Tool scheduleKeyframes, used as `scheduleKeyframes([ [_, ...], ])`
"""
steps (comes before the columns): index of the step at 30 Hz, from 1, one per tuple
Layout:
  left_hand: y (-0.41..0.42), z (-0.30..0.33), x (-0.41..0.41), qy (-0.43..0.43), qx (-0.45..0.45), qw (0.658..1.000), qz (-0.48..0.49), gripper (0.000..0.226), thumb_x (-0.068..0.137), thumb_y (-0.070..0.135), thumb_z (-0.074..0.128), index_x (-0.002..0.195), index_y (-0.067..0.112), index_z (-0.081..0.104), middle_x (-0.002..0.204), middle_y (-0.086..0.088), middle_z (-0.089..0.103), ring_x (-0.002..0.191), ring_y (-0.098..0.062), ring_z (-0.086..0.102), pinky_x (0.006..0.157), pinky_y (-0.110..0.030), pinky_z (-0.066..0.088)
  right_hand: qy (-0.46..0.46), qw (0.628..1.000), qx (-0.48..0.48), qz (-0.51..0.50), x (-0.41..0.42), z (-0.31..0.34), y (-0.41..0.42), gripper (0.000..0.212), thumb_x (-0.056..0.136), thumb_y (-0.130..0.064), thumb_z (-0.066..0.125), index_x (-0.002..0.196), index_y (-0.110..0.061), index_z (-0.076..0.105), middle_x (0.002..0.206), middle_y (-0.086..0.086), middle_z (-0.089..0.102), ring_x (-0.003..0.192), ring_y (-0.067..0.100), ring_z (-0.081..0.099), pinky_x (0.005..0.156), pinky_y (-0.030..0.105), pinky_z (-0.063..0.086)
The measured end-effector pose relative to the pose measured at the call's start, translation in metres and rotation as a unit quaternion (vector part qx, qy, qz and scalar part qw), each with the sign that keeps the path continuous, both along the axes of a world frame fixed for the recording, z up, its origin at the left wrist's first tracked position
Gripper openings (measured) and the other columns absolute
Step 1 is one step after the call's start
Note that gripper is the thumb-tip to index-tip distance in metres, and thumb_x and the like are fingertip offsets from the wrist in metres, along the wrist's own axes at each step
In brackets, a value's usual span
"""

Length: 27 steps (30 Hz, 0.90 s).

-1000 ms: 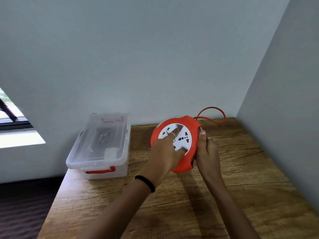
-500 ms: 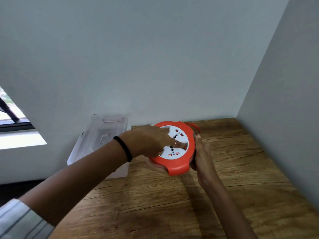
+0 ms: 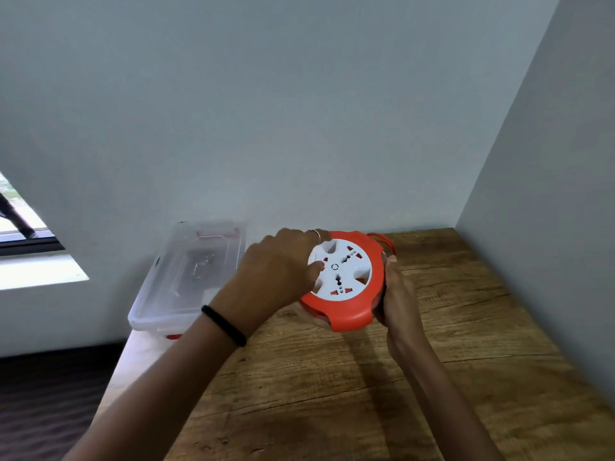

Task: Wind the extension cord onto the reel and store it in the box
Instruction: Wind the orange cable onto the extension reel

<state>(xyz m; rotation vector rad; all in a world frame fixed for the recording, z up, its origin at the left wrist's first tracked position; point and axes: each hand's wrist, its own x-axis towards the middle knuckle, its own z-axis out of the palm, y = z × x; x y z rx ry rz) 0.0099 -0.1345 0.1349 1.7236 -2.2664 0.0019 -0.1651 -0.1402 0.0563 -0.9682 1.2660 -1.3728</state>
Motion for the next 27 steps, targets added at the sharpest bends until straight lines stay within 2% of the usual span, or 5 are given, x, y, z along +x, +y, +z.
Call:
scheduleKeyframes([
  [10,0.007,-0.023,-0.04,0.129,0.08,0.986,0.074,0.055,0.091,0.045,0.051,0.14,0.023,0.044,0.136,0.0,0.055,0.123,-0.022,0.052,0.099,-0.038,0.045,0.021,0.999,-0.028,-0.017,0.003,0.003,0.002,0.047,0.1,-0.045,0.035,0.08,-0.016,0.066,0.068,-0.004,0.07,0.061,0.006,0.066,0.056,0.021,0.05],
  [14,0.005,-0.021,-0.044,0.219,0.16,0.958,0.095,0.046,0.087,0.051,0.054,0.126,0.029,0.048,0.094,0.005,0.07,0.051,-0.006,0.066,0.074,-0.028,0.055,0.061,0.995,-0.076,-0.032,0.005,0.002,0.007,0.05,0.1,-0.045,0.035,0.059,-0.018,0.048,0.05,-0.01,0.052,0.048,0.005,0.05,0.052,0.021,0.042],
  [16,0.007,-0.022,-0.048,0.273,0.181,0.939,0.108,0.055,0.087,0.047,0.056,0.137,0.031,0.041,0.103,0.007,0.068,0.037,-0.004,0.06,0.061,-0.021,0.051,0.077,0.992,-0.096,-0.032,0.007,-0.001,0.009,0.049,0.099,-0.046,0.036,0.063,-0.015,0.05,0.052,-0.008,0.053,0.051,0.007,0.052,0.053,0.022,0.044],
  [21,0.01,-0.029,-0.055,0.319,0.147,0.926,0.14,0.06,0.084,0.043,0.062,0.139,0.028,0.044,0.124,0.006,0.064,0.08,-0.019,0.071,0.082,-0.024,0.051,0.085,0.992,-0.079,-0.048,0.012,-0.014,0.01,0.053,0.099,-0.048,0.034,0.07,-0.012,0.059,0.058,-0.003,0.059,0.057,0.01,0.056,0.058,0.026,0.044],
  [27,0.011,-0.031,-0.057,0.274,0.146,0.942,0.127,0.061,0.086,0.039,0.063,0.142,0.027,0.042,0.14,0.003,0.053,0.126,-0.018,0.05,0.099,-0.024,0.038,0.141,0.986,-0.067,-0.064,0.009,-0.026,0.012,0.055,0.096,-0.057,0.03,0.084,-0.015,0.062,0.07,-0.004,0.065,0.069,0.015,0.062,0.067,0.035,0.05],
])
